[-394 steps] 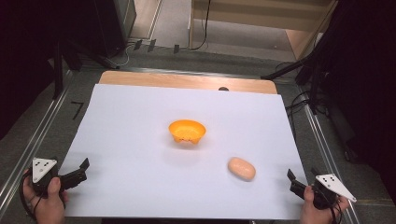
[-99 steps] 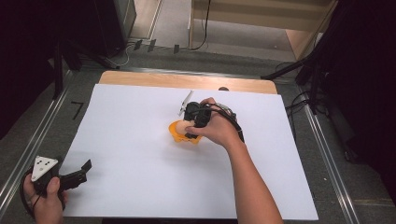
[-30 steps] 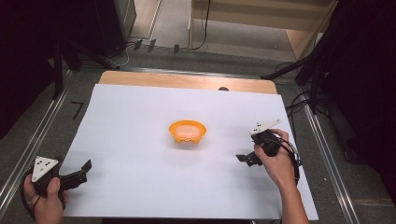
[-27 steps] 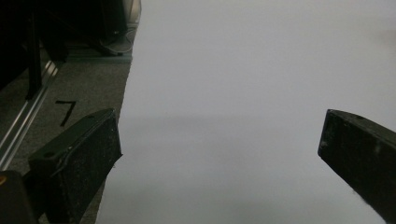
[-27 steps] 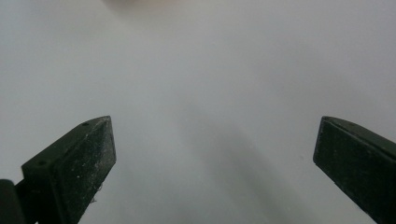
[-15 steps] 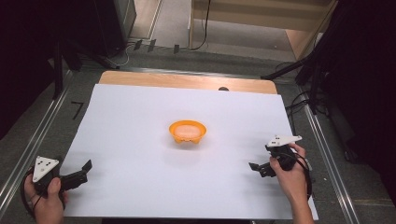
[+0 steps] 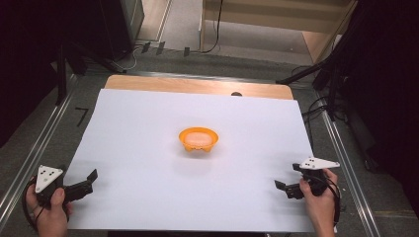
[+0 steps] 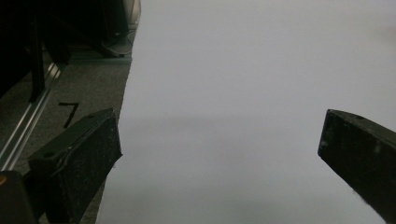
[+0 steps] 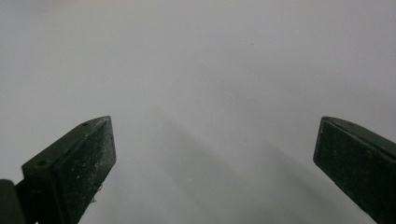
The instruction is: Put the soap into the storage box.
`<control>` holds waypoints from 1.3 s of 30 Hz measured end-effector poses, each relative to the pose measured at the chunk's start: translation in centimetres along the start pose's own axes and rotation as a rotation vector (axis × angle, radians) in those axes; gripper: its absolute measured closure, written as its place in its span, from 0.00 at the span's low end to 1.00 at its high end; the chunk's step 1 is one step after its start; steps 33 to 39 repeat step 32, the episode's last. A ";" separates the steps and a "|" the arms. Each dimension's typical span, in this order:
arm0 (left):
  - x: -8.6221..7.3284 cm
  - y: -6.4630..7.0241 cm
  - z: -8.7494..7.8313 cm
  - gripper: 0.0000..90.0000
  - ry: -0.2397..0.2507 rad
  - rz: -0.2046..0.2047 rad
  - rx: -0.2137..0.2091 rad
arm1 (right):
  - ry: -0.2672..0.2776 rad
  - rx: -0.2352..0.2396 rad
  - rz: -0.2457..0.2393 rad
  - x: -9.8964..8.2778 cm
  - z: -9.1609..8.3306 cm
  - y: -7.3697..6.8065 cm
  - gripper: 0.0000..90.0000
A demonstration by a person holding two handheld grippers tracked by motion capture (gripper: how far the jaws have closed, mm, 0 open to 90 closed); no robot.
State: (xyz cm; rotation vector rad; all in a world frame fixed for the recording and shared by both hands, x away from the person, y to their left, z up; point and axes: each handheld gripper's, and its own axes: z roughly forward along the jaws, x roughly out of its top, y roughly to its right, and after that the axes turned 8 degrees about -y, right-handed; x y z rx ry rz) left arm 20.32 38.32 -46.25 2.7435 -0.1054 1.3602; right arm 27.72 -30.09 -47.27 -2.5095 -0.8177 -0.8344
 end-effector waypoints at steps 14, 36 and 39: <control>0.0 0.0 0.0 0.00 0.000 -0.001 0.003 | 0.104 -0.051 0.093 -5.1 -3.2 0.9 0.00; 0.0 -0.2 0.0 0.00 -0.003 -0.011 -0.005 | 0.207 -0.049 0.139 -7.4 -4.0 1.2 0.00; 0.0 -0.2 0.0 0.00 -0.003 -0.011 -0.005 | 0.207 -0.049 0.139 -7.4 -4.0 1.2 0.00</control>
